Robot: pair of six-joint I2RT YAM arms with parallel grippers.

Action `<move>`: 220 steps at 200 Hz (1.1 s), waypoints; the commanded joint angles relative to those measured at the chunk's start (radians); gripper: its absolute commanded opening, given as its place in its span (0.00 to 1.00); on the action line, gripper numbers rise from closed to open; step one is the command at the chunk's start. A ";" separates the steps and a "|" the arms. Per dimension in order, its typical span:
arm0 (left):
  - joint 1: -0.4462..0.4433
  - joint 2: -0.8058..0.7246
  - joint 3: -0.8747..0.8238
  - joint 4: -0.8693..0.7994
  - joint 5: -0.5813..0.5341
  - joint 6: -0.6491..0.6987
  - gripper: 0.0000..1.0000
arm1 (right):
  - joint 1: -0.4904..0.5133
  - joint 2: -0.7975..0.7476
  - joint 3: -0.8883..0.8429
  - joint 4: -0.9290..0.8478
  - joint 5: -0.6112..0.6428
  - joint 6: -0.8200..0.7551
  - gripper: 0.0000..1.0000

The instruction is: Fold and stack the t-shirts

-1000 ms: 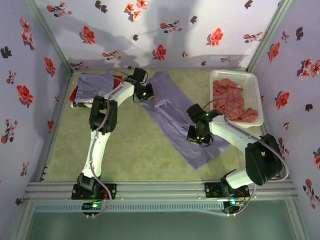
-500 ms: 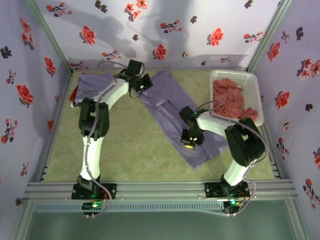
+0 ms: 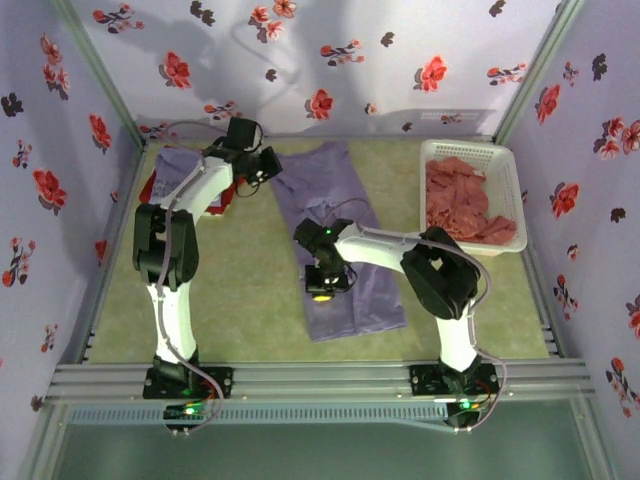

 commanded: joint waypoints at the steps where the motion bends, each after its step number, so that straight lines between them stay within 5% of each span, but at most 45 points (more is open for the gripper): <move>1: -0.006 0.048 0.011 -0.011 0.024 0.019 0.10 | -0.007 -0.062 0.010 0.002 0.005 0.058 0.04; 80: -0.103 0.234 -0.004 0.071 -0.048 -0.095 0.00 | -0.223 -0.316 -0.199 -0.074 0.137 -0.022 0.06; 220: -0.047 0.481 0.367 -0.093 0.070 -0.110 0.00 | -0.201 -0.201 -0.344 0.122 -0.052 0.057 0.06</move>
